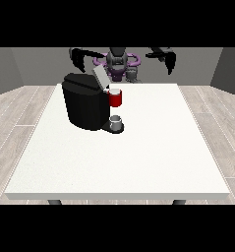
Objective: Insert the coffee pod into the coffee machine and close the lid
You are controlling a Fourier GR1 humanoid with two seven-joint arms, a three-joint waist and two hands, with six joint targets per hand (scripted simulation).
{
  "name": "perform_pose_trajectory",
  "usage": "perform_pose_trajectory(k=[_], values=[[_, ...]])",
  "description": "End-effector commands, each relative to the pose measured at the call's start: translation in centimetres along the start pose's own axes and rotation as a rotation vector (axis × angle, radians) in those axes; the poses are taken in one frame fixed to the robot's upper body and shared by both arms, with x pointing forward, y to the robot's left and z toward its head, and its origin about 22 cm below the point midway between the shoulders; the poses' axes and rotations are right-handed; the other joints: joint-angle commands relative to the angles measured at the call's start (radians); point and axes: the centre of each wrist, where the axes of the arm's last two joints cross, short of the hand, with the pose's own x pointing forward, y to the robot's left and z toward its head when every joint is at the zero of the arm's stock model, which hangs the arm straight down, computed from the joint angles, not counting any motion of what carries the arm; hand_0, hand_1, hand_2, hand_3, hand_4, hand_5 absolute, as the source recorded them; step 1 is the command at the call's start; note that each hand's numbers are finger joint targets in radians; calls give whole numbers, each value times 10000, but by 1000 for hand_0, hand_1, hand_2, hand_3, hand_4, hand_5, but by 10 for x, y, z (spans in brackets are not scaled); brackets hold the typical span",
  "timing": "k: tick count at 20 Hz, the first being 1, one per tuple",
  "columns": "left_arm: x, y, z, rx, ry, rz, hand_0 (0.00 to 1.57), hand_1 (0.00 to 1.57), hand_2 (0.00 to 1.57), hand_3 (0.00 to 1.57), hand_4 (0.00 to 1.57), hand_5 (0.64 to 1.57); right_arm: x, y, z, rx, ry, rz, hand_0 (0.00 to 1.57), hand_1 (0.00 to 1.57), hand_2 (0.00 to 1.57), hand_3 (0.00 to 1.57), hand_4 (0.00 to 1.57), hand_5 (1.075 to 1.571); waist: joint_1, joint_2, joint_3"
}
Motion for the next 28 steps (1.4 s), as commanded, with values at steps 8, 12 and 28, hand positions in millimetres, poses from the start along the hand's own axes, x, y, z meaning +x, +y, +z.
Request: perform_pose_trajectory(k=[8,12,28], values=[[15,8,22,447,-475,-599,0,0,0,0,0,1571,8,14,-30,553,-384,398,0,0,0,0,0,1571,-415,1017,-2],[24,31,20,618,-582,-382,0,0,0,0,0,1571,26,28,-43,945,-685,477,0,0,0,0,0,1571,-580,1185,-4],[31,22,22,903,-666,-692,0,0,0,0,0,1571,25,61,-58,1317,-926,988,0,0,0,0,0,1571,-472,1366,-3]])
